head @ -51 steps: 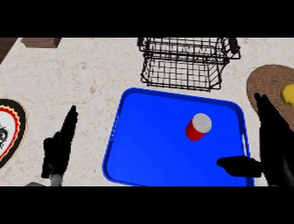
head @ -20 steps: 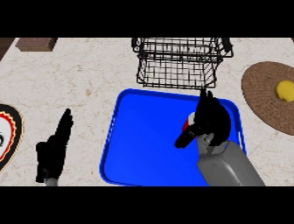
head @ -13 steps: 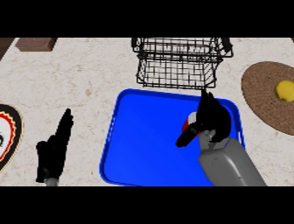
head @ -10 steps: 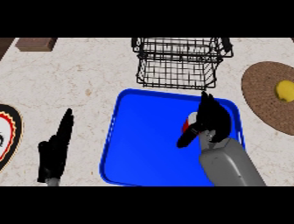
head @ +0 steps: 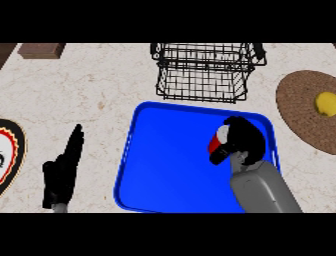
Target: Pick the can from the tray and place it in the tiered basket
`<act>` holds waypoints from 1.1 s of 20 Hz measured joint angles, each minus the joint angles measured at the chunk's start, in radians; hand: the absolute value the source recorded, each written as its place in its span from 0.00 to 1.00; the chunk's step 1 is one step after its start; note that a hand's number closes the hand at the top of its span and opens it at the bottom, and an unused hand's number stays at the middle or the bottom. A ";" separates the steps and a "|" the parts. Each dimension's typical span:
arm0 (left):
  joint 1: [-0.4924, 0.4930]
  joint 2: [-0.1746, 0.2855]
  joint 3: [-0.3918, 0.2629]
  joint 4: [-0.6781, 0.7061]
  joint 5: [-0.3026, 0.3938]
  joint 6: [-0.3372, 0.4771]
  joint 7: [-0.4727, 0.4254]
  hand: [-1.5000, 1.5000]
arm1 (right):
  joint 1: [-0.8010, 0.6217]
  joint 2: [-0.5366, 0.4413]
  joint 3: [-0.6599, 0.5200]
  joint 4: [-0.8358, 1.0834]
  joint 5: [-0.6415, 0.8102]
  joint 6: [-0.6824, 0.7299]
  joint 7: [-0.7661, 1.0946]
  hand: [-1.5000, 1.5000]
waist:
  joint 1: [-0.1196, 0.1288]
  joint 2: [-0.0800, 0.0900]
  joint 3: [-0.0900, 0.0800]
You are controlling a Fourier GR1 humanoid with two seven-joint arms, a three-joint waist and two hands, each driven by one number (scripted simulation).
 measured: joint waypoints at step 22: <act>0.013 -0.020 0.022 -0.022 -0.034 -0.014 0.019 0.50 | -0.013 -0.415 -0.026 0.045 -0.064 0.140 -0.770 1.00 | -0.001 0.003 0.001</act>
